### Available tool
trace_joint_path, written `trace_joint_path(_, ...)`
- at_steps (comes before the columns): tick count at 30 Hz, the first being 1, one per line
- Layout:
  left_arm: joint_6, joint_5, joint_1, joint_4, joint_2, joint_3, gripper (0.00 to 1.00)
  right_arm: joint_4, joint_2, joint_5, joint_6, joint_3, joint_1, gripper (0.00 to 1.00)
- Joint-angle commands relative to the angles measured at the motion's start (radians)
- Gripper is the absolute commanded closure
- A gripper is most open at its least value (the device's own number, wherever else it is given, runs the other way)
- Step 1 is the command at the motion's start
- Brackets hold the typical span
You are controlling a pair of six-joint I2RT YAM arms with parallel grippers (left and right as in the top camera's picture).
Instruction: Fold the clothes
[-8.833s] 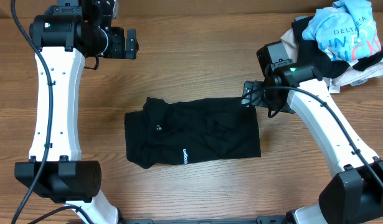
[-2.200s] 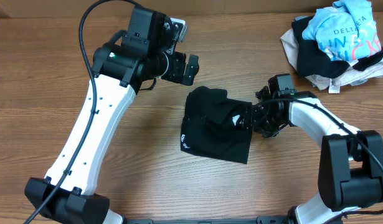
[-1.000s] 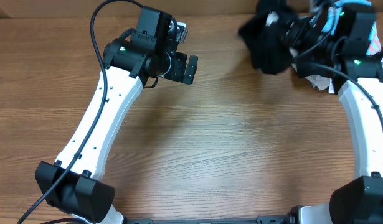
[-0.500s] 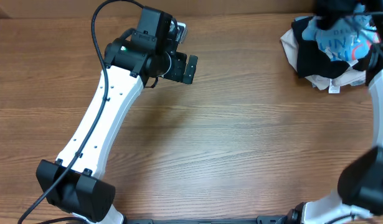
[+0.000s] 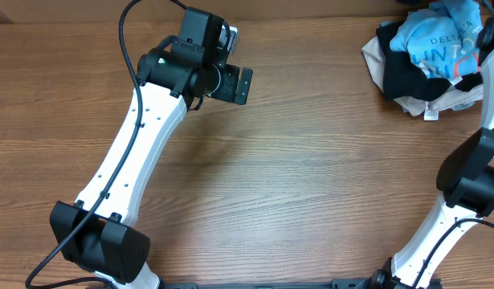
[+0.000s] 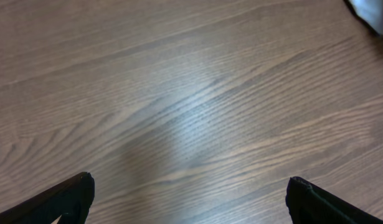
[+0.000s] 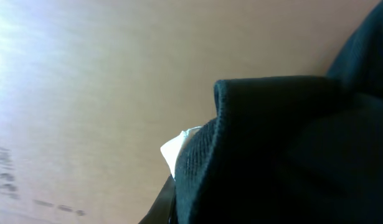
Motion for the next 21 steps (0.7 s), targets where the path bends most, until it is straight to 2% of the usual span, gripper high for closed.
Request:
trace_joint_path(1,-0.010,-0.014,0.000,0.019,0.016,0.002,0.00,-0.085,-0.035,-0.003,-0.086,0.050,-0.008,0.96)
trace_joint_path(9,-0.010,-0.014,0.000,0.023,0.016,0.002,0.00,-0.563,-0.032,-0.016,-0.443,0.049,-0.036,0.96)
trace_joint_path(20,-0.010,-0.014,0.000,0.030,0.016,0.002,0.00,-1.032,-0.035,-0.069,-0.695,0.049,-0.180,0.96)
trace_joint_path(21,-0.010,-0.014,0.000,0.029,0.016,0.002,0.00,-1.070,-0.035,-0.055,-0.719,0.049,-0.185,0.90)
